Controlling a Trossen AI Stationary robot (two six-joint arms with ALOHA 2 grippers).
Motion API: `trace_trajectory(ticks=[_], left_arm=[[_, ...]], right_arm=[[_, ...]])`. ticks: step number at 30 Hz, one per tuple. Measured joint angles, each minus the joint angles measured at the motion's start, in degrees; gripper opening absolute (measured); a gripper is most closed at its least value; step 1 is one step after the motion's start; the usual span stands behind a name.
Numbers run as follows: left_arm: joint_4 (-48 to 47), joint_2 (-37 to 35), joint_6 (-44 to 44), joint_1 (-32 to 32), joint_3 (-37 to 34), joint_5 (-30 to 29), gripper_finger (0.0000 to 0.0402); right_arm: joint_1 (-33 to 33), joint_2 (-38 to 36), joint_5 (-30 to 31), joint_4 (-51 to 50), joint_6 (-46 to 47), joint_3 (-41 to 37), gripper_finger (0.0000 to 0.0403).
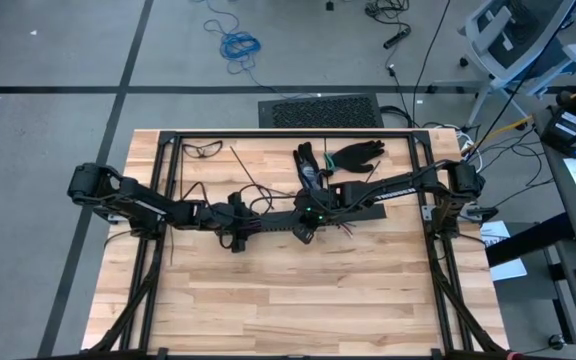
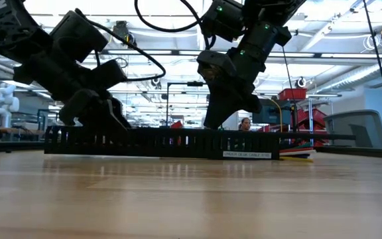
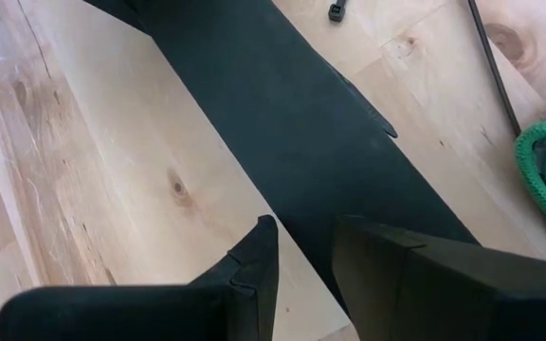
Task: Ziptie cables
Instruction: Close the black cable duct
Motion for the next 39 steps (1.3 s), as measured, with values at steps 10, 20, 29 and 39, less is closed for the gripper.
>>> trace_trajectory(ticks=[10, 20, 29, 39], left_arm=[[-0.86, 0.00, 0.02, 0.00, 0.00, -0.20, 0.0251], [-0.88, 0.00, 0.04, 0.02, 0.04, -0.24, 0.0251], [-0.88, 0.00, 0.07, 0.02, 0.04, -0.24, 0.0250], [-0.88, 0.00, 0.07, 0.02, 0.04, -0.24, 0.0250]], right_arm=[[0.00, 0.00, -0.11, 3.79, -2.40, 0.00, 0.0089], [-0.02, -1.99, 0.27, 4.78, -4.28, 0.00, 0.0087], [-0.32, -1.95, 4.71, 0.07, -3.88, 0.00, 0.0014], [-0.48, -1.90, 4.60, -4.31, -3.87, 0.00, 0.0001]])
